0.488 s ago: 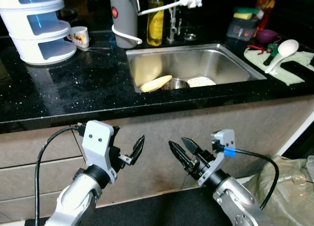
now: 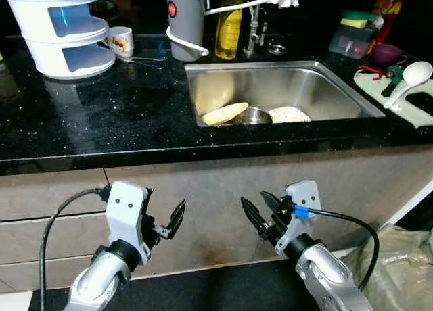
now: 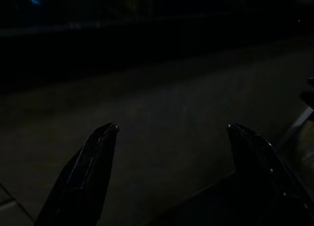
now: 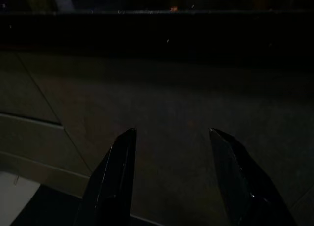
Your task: Kitchen organization
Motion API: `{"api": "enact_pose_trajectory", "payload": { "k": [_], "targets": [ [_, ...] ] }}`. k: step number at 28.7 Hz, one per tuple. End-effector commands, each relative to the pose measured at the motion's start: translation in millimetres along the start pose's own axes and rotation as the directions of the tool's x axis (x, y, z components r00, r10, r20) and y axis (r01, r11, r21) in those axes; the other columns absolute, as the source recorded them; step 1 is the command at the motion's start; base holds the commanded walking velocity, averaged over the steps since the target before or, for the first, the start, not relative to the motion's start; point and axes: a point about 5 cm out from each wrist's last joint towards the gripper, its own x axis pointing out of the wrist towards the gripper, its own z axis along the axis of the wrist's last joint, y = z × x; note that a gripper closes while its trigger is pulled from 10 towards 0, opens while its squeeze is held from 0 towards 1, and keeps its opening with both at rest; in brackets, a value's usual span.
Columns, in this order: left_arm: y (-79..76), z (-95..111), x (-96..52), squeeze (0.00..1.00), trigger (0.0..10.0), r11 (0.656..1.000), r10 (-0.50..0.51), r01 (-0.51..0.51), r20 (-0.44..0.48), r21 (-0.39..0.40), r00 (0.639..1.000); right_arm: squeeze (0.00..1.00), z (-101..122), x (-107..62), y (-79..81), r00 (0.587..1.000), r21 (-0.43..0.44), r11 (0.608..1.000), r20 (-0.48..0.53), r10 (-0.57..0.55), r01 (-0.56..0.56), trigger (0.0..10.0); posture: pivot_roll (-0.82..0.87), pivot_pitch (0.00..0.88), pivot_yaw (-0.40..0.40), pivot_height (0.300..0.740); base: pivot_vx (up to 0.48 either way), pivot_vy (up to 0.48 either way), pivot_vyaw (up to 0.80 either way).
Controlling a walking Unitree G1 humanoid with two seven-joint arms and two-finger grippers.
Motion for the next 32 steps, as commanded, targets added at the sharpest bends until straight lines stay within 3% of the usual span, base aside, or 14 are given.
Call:
{"api": "enact_pose_trajectory", "payload": {
  "k": [1, 6, 11, 17, 25, 32],
  "targets": [
    [-4.5, -6, 3.1, 0.0, 10.0, 1.0, -0.03, 0.03, -0.009, 0.001, 1.0, 0.0, -4, -1.9, -3.5, 1.0, -0.008, 1.0, -0.012, -0.012, 0.012, 10.0, -0.02, 0.0, -0.1, 0.74, 0.0, 0.0, 0.0],
    [-4.6, -15, 10.9, 0.0, 10.0, 0.998, -0.049, 0.048, -0.016, -0.041, 0.999, 0.0, -5, -1.4, -10.5, 0.999, 0.0, 0.999, -0.005, -0.05, 0.05, 10.0, -0.03, 0.0, -0.095, 0.74, 0.0, 0.0, 0.0],
    [1.2, -18, 17.3, 0.0, 10.0, 1.0, -0.022, 0.022, -0.018, -0.009, 1.0, 0.0, 0, -2.8, -22.0, 0.996, -0.009, 0.996, 0.016, -0.089, 0.089, 10.0, -0.04, 0.0, -0.087, 0.74, 0.0, 0.0, 0.0],
    [7.0, -22, 23.7, 0.0, 10.0, 1.0, 0.007, -0.006, -0.019, 0.024, 1.0, 0.0, -10, -1.9, -17.4, 0.997, -0.042, 0.997, -0.023, -0.068, 0.067, 10.0, -0.05, 0.0, -0.075, 0.74, 0.0, 0.0, 0.0],
    [10.8, -19, 26.3, 0.0, 10.0, 0.999, 0.024, -0.024, -0.008, 0.04, 1.0, 0.0, -7, 8.6, -9.5, 1.0, -0.012, 1.0, -0.012, 0.012, -0.012, 10.0, -0.05, 0.0, -0.064, 0.74, 0.0, 0.0, 0.75],
    [18.4, -16, 30.0, 0.0, 10.0, 0.989, 0.114, -0.114, 0.01, 0.092, 0.993, 0.0, -4, 20.0, -7.3, 0.997, 0.055, 0.996, 0.013, 0.076, -0.077, 10.0, -0.06, 0.0, -0.038, 0.74, 0.0, 0.0, 0.78]
  ]
}}
